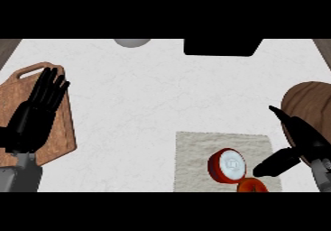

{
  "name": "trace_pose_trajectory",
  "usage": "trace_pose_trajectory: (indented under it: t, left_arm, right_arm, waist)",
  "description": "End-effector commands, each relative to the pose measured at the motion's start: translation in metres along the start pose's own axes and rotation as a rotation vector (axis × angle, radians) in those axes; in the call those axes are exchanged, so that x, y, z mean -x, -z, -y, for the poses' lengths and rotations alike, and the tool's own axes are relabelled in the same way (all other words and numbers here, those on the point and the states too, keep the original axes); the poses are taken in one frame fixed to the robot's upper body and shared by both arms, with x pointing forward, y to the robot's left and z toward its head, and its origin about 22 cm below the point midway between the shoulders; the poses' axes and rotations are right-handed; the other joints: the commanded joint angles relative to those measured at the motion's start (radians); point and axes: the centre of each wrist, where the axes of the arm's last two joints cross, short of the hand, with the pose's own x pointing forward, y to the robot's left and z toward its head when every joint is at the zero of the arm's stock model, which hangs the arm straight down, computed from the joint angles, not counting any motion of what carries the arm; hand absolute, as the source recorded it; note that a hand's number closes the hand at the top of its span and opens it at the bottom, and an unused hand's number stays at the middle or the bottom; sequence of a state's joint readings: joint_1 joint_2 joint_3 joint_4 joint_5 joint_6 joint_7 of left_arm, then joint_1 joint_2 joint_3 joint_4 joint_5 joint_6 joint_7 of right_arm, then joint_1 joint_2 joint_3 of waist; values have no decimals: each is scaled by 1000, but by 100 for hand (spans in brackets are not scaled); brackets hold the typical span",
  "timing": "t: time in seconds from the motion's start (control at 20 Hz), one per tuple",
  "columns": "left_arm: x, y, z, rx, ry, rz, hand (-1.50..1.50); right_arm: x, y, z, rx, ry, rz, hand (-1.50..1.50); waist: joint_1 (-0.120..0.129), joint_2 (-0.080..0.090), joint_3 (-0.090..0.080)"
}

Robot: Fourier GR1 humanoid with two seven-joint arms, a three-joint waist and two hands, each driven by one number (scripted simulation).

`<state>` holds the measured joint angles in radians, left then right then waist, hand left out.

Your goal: Pick the can from the placemat and place it in the bowl

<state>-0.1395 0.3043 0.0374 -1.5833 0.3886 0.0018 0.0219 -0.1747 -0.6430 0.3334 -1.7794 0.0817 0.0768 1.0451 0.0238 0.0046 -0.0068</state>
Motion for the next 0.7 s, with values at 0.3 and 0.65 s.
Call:
trace_pose_trajectory:
  t: [0.3, 0.65]
  left_arm:
    - [-5, 1, 2, 10, -20, 2, 0]
    - [17, -5, 3, -27, -24, -12, 0]
  right_arm:
    - [-77, -28, 33, -223, -117, -122, -150]
    - [-81, -28, 9, -278, -81, -132, -150]
  waist:
    - [3, -7, 2]
    - [-25, -8, 4]
